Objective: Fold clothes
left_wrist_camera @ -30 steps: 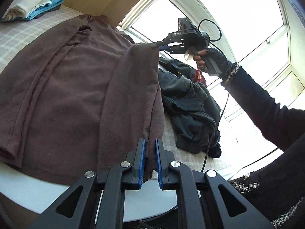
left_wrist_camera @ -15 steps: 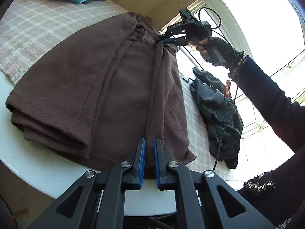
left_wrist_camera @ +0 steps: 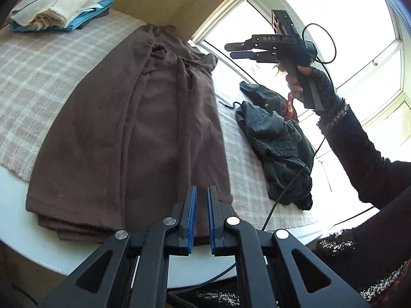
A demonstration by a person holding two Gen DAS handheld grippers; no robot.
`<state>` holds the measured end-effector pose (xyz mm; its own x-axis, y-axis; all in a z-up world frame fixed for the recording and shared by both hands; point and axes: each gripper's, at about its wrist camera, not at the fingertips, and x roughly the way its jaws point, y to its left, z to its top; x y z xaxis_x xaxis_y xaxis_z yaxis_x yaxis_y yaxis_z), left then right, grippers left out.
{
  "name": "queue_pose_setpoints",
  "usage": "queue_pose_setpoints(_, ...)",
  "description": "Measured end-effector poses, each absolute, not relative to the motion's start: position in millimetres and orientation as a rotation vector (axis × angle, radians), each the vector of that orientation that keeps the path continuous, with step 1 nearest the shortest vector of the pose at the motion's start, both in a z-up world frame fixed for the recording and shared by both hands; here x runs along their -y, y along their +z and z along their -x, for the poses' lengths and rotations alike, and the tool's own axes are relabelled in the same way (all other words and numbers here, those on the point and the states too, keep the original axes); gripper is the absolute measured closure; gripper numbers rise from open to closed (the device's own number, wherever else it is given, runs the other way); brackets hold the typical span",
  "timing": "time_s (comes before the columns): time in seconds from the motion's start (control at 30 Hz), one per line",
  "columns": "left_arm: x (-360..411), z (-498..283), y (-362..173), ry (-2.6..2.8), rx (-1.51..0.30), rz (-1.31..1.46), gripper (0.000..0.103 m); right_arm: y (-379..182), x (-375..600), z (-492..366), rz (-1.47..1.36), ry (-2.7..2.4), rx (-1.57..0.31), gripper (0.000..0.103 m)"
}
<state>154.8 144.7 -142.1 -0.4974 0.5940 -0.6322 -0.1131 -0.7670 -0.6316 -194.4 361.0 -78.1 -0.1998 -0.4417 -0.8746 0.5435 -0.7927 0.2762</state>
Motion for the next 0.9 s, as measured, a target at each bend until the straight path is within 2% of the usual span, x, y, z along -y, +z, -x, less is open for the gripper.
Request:
queue_pose_setpoints(0.13,-165.7,-123.4,-153.5,2.19,0.684,1.279,0.093,-106.7,-380.1,142.3,-1.467,-2.016,0.013,0.061)
queue_pose_setpoints(0.27,-168.2,-113.5,-177.4,2.214,0.56,1.445,0.093,-128.9,-377.5,133.5,-1.476,-2.085,-0.023,0.061)
queue_pose_setpoints(0.4,-167.8,-121.7,-176.0,2.211,0.526,1.476,0.093,-132.4,-390.7,188.7,-1.464,-2.325,-0.122,0.061)
queue_pose_setpoints(0.6,-176.5,-123.5,-168.3,2.251,0.564,1.437,0.093,-152.0,-404.0,299.6,-1.53,-2.419,0.012,0.061)
queue_pose_setpoints(0.77,-183.3,-115.2,-167.2,2.257,0.587,1.419,0.092,-169.9,-376.7,326.0,-1.533,-2.314,-0.03,0.061)
queue_pose_setpoints(0.83,-186.8,-113.5,-172.5,2.232,0.583,1.446,0.092,-176.9,-358.0,327.2,-1.553,-2.217,-0.169,0.06)
queue_pose_setpoints(0.9,-188.0,-112.9,-172.8,2.221,0.583,1.462,0.092,-167.5,-364.7,329.6,-1.545,-2.186,-0.149,0.06)
